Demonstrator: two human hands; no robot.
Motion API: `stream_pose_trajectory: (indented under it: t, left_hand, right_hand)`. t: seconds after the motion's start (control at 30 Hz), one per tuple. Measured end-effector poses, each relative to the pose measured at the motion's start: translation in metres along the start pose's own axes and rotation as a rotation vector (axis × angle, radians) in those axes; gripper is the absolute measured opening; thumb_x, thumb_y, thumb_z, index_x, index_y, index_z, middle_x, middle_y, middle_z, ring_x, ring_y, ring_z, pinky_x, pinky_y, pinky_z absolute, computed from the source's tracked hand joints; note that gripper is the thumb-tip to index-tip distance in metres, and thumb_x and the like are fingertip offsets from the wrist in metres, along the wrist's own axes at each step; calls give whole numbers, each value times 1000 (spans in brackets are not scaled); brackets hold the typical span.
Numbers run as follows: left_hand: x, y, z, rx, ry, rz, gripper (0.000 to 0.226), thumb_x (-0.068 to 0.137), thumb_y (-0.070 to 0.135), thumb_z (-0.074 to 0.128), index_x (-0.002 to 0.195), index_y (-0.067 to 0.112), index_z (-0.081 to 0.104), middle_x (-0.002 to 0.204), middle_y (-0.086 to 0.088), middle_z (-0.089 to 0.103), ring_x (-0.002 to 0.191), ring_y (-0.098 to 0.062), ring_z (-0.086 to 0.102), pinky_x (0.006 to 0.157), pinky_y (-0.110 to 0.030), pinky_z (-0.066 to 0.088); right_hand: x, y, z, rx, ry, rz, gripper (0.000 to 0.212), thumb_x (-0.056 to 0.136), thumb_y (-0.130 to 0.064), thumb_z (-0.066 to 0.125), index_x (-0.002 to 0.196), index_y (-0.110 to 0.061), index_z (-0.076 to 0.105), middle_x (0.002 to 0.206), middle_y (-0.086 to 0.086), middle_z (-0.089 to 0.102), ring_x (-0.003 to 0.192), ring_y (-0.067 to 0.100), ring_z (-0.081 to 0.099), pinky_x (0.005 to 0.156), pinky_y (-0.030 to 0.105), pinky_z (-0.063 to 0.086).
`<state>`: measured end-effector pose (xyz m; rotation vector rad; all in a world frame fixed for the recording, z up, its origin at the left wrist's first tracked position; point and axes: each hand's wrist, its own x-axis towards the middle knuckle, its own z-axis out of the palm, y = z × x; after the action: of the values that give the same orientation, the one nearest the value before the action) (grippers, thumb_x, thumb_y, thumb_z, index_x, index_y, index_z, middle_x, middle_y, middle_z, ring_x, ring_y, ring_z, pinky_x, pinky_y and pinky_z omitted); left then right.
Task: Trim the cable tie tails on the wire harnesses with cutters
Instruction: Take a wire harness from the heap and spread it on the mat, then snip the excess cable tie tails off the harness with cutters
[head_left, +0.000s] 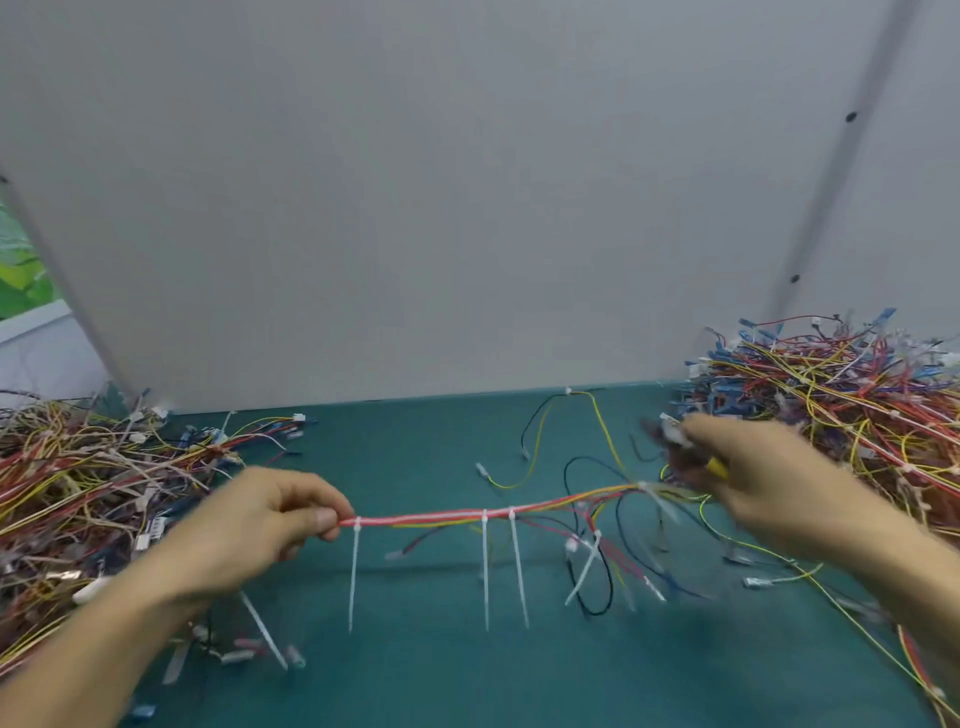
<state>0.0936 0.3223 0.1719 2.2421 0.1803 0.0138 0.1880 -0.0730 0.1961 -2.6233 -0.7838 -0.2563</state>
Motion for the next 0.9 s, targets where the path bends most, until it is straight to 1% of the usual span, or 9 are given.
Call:
stream_pose_trajectory:
  t: [0.1,0.17,0.3,0.37,0.47,0.57,0.63,0.7,0.9]
  left_hand:
    - [1,-13,29,471,105,158,19,89,13,65,86,30,73,73,15,70,69,2,60,64,-9,40]
    - [-1,-26,44,566,137,240,16,92,21,61,93,33,72,89,14,68,89,-7,63,80,-21,45]
    - [-11,-37,50,736,176,456,21,92,29,53,87,34,73,85,18,66,79,-13,65,67,-31,50]
    - [-18,-40,44,760,240,534,41,91,47,39,85,29,75,84,15,68,73,-15,66,62,-33,50]
    - [-24,-52,21,729,295,388,60,88,63,28,100,26,74,96,14,68,87,-14,65,74,-38,50]
    - [-30,-72,1,673,256,369,46,83,56,42,100,29,74,94,17,66,87,-3,60,72,-33,53]
    - [-32,-81,-5,724,178,385,15,80,38,69,94,35,73,86,22,64,82,4,53,64,-23,51]
    - [-27,-89,-10,754,150,375,41,59,6,89,84,36,75,80,22,64,77,2,54,60,-16,48]
    - [-19,-46,-1,812,252,320,30,68,-3,78,83,23,77,92,8,72,83,-20,69,76,-34,56]
  right_hand:
    - [-5,2,35,-229,-61,-38,31,88,-16,58,72,-28,35,75,-11,50,77,17,50,64,34,35]
    - [-13,11,51,-250,-111,-48,30,87,-16,57,74,-30,33,78,-10,50,82,18,49,67,33,32]
    - [-25,20,65,-201,-232,-8,27,89,-15,50,75,-30,32,79,-13,47,83,12,45,70,26,31]
    - [-27,23,60,-49,-247,45,25,93,-24,56,75,-26,39,75,-11,48,76,10,45,70,25,35]
    - [-28,28,44,113,-292,107,26,90,-36,63,82,-14,52,76,-1,57,77,17,51,74,32,41]
    - [-30,28,45,62,-328,106,23,88,-36,66,81,-17,54,76,-2,59,78,17,51,76,33,42]
    - [-28,25,49,71,-298,140,22,87,-34,67,74,-25,52,71,-5,57,71,12,49,70,26,41]
    - [-23,19,54,31,-286,178,24,87,-34,67,71,-29,50,71,-7,55,70,7,47,67,23,40]
    - [-6,9,50,-71,-407,258,21,86,-41,65,80,-25,53,91,-2,54,88,17,54,80,33,45]
